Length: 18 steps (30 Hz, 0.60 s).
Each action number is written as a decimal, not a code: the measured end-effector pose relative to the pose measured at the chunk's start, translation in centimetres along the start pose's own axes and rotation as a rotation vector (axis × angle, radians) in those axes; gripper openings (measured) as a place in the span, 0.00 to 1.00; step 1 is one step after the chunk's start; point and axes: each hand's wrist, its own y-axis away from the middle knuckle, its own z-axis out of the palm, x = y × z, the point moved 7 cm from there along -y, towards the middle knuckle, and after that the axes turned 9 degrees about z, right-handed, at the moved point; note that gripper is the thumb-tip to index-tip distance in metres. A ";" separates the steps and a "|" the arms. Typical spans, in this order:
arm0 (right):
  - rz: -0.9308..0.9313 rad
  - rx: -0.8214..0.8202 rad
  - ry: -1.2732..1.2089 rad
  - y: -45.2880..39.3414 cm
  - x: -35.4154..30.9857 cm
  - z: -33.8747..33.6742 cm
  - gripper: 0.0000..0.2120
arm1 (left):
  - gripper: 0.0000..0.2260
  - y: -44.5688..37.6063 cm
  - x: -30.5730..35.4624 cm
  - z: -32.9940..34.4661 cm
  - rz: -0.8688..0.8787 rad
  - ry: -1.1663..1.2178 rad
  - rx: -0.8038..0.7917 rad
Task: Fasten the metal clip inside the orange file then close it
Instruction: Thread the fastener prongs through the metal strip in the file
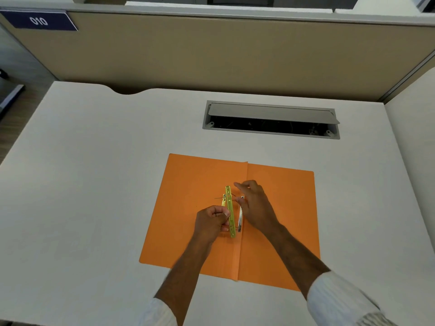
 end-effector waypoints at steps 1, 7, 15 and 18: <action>-0.010 -0.015 0.007 -0.5 -0.3 0.2 0.19 | 0.04 0.0 0.0 0.0 0.002 0.004 -0.002; -0.029 -0.024 -0.012 -0.8 -0.5 0.6 0.09 | 0.04 0.0 -0.2 0.0 -0.006 0.009 -0.008; -0.023 -0.074 -0.138 0.1 0.5 0.9 0.11 | 0.06 0.0 -0.7 0.6 -0.028 -0.008 -0.024; -0.001 -0.046 -0.234 0.2 0.9 0.6 0.09 | 0.06 0.1 -0.7 0.8 -0.026 -0.007 -0.036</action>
